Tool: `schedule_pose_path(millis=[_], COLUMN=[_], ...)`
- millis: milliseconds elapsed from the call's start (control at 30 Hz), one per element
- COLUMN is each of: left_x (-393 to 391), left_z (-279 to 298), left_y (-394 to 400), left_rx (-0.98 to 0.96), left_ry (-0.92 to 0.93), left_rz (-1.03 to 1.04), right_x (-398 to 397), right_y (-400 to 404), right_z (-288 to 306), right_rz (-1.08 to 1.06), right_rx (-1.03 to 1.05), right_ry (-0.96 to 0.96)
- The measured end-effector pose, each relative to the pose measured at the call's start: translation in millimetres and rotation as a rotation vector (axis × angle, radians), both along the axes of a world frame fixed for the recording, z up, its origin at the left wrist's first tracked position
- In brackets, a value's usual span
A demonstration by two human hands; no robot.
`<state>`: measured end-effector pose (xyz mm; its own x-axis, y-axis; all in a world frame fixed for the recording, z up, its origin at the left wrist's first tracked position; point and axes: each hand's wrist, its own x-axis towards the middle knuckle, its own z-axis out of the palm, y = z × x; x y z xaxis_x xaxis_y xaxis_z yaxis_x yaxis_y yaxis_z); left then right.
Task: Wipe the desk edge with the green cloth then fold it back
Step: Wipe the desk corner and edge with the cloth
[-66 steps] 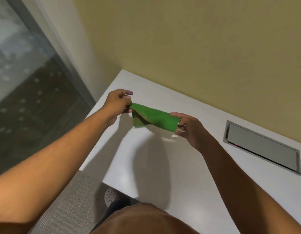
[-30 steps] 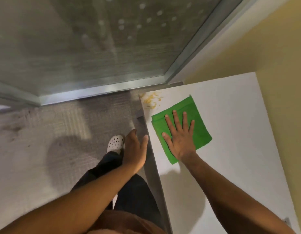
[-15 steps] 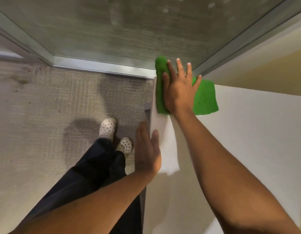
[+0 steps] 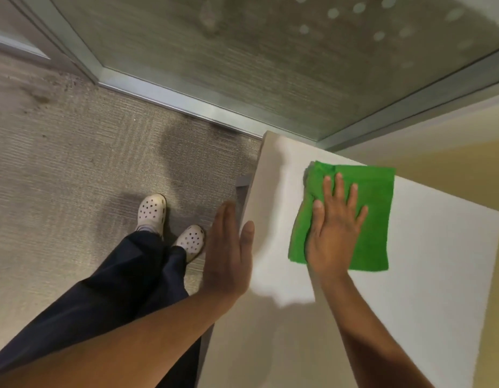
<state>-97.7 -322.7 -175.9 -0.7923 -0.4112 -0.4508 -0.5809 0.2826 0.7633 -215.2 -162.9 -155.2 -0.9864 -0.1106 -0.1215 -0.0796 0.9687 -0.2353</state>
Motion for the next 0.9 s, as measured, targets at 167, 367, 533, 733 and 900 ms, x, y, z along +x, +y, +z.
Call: schedule_pose_path(millis=[167,367,533,733,900], left_x=[0,-2,-2,-1,-4], left_z=[1,2,12,25,18], left_y=[0,-3,-7,-5,-9], left_rx=[-0.002,-0.038,0.015,-0.190,-0.020], left_ry=[-0.029,-0.020,-0.037,-0.044,-0.077], left_rz=[0.005,-0.005,-0.074,-0.118,-0.143], right_x=[1,-65,-100,-120,-98], right_y=[-15,-76,-129,-61,-54], right_z=[0,3,-2,1,0], right_rz=[0.610,0.516,0.254,0.143,0.350], right_rx=[0.117,0.140,0.121,-0.001,-0.161], right_ry=[-0.038,0.036,0.069,0.066,0.047])
